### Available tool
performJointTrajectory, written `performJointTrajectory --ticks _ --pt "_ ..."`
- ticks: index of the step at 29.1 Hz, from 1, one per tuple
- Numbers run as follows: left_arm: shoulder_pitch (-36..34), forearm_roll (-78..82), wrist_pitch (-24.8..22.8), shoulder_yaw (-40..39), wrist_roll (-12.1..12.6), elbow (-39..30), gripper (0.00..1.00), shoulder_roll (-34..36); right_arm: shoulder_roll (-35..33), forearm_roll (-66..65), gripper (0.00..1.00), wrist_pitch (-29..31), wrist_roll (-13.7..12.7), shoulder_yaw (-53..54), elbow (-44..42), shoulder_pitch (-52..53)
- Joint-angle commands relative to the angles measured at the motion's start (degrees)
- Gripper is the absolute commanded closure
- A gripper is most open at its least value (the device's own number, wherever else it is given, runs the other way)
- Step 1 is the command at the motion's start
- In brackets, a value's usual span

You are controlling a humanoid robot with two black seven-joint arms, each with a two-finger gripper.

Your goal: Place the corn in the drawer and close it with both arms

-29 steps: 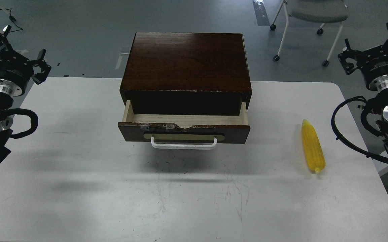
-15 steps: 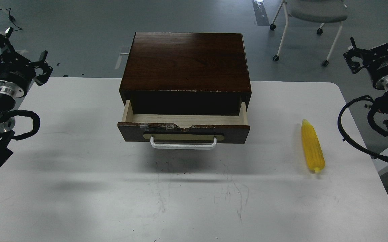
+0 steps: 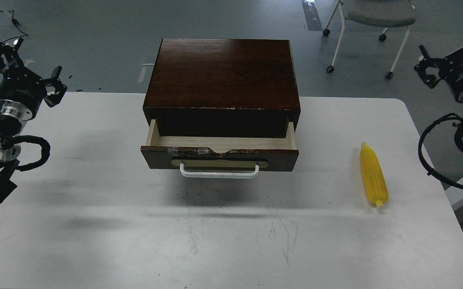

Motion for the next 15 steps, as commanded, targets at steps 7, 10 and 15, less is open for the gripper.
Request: performJointTrajectory --ticks 7,10,15 --pt "0.07 -0.10 0.00 -0.42 -1.00 -0.42 0.02 -0.09 -4.65 -35.68 0.00 -0.14 0.07 -23.35 1.58 13.90" --pt "-0.02 -0.10 0.00 -0.68 -1.00 -0.59 0.02 0.35 -4.56 -42.02 0.00 -0.14 0.07 -28.10 6.12 14.70" --pt "-0.11 -0.19 0.00 -1.03 -1.18 -0.59 0.02 0.70 -4.21 -51.97 0.00 -4.61 -0.72 -35.32 13.35 14.26"
